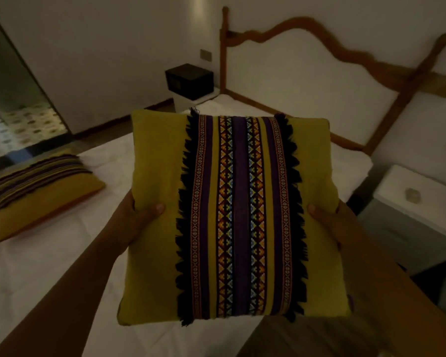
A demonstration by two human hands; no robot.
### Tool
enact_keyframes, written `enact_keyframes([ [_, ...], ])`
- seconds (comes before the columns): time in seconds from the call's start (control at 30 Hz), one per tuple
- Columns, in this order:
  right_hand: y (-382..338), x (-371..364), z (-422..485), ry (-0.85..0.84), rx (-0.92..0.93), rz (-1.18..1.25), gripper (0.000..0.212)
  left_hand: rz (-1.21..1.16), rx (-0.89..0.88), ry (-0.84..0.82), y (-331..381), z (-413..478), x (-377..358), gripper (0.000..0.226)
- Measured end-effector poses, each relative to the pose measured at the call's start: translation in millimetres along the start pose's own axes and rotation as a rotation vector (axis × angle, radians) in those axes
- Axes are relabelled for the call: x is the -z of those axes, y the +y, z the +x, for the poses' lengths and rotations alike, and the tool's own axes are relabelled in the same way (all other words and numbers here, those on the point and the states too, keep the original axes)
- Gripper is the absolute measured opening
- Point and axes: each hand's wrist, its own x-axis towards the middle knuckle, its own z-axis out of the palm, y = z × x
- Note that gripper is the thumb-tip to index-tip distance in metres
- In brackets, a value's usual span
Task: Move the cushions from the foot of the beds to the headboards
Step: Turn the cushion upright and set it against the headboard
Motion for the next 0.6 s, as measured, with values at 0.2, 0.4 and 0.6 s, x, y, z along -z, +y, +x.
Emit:
enact_keyframes([
  [0.2,-13,101,17,0.097,-0.017,0.002,0.058,0.017,-0.006,-0.137,23,48,-103,0.079],
  [0.4,-15,163,39,0.165,-0.018,0.007,0.071,0.044,-0.027,-0.19,36,93,-170,0.082],
  [0.6,-18,201,81,0.228,-0.034,0.042,0.076,0.055,-0.018,-0.22,41,152,-220,0.069],
])
